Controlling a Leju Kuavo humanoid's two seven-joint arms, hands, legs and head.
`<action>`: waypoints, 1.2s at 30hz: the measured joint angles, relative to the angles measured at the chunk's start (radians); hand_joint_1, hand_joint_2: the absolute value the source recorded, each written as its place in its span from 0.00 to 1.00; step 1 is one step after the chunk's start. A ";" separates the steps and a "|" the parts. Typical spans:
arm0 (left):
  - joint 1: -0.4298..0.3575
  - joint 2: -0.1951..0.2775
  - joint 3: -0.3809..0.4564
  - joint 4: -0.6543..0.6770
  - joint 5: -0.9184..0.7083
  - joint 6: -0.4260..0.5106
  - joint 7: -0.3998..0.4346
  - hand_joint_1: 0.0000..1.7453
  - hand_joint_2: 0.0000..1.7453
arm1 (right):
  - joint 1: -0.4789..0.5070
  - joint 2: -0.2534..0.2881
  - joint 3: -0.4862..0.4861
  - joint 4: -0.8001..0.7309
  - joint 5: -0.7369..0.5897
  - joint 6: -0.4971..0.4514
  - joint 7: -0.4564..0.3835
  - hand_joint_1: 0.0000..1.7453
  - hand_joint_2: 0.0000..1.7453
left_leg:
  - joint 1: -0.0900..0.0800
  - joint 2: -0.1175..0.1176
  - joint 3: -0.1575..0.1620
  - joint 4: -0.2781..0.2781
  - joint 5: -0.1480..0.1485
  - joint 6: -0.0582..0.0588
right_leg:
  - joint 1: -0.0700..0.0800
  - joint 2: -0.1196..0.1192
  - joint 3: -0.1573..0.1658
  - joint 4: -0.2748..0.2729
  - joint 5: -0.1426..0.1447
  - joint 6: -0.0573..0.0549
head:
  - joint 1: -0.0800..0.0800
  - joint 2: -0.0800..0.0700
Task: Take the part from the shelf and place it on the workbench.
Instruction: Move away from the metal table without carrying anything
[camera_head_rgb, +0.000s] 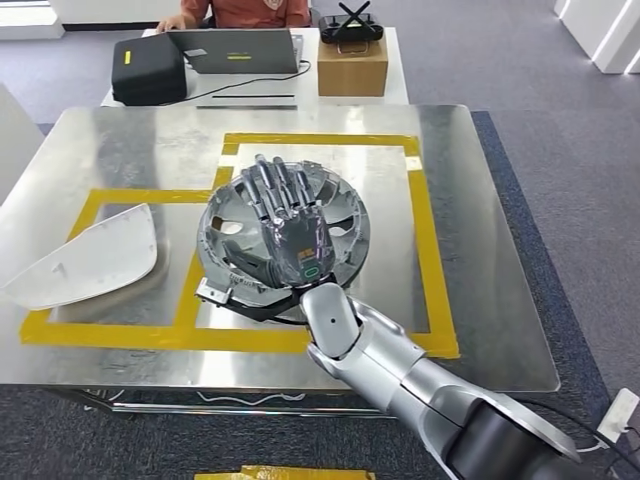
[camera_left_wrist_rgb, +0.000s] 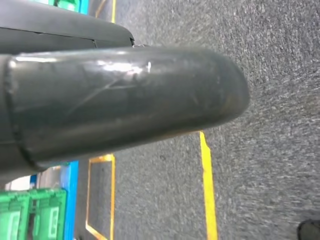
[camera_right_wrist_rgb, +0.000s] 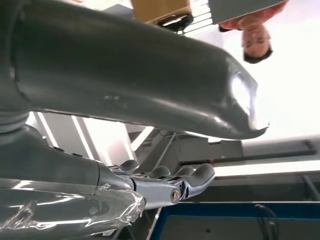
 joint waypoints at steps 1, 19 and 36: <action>-0.001 0.000 0.000 0.000 0.000 0.002 0.000 0.00 0.00 | 0.000 0.001 -0.001 0.001 0.000 0.000 -0.003 0.00 0.00 | -0.003 -0.004 0.000 -0.004 -0.004 0.005 | 0.003 -0.012 0.002 -0.001 -0.003 0.005 | 0.000 0.000; 0.000 -0.009 0.000 0.000 -0.015 0.061 -0.038 0.00 0.00 | 0.025 0.018 -0.065 0.041 0.000 0.000 -0.095 0.00 0.00 | 0.001 -0.116 0.005 -0.005 -0.009 0.029 | 0.000 0.102 -0.044 0.005 0.032 0.010 | 0.006 0.000; 0.001 -0.016 0.000 0.000 -0.027 0.067 -0.054 0.00 0.00 | 0.032 0.018 -0.068 0.053 0.000 0.000 -0.095 0.00 0.00 | 0.004 -0.116 0.006 -0.011 -0.007 0.013 | 0.003 0.103 -0.043 0.006 0.030 0.000 | 0.007 0.000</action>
